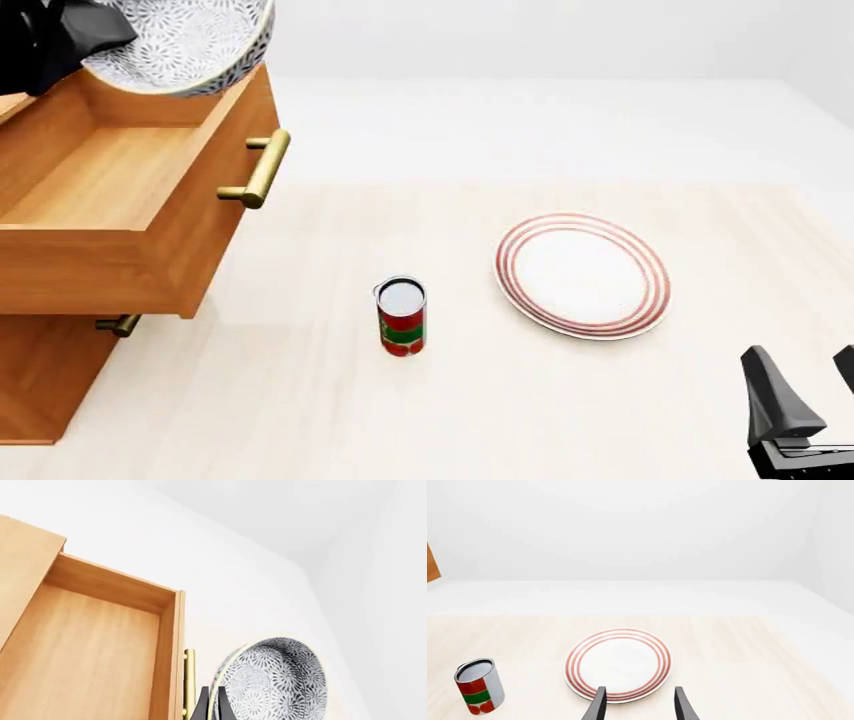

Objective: Put the bowl in the top drawer of the cabinet.

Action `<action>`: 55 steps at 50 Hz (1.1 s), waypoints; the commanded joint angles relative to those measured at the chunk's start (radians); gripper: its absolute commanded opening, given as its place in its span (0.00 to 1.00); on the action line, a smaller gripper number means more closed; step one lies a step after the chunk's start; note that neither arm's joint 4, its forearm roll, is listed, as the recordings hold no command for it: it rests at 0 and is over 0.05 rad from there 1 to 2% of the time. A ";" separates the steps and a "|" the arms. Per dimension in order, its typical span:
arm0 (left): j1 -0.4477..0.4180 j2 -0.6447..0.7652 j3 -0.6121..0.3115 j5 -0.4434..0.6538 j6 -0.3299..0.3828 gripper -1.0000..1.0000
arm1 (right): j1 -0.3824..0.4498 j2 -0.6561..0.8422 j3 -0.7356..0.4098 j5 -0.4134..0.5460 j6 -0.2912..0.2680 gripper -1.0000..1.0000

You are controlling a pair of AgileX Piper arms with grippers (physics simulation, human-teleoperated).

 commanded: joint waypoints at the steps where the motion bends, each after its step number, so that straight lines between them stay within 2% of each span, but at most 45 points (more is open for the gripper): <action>1: 0.096 -0.012 0.016 -0.006 0.010 0.00 | -0.002 -0.005 -0.001 0.002 0.000 1.00; 22: 0.209 -0.023 0.045 -0.007 -0.004 0.00 | -0.002 -0.005 -0.001 0.002 0.000 1.00; 55: 0.323 -0.031 0.093 -0.020 -0.016 0.00 | -0.002 -0.005 -0.001 0.002 0.000 1.00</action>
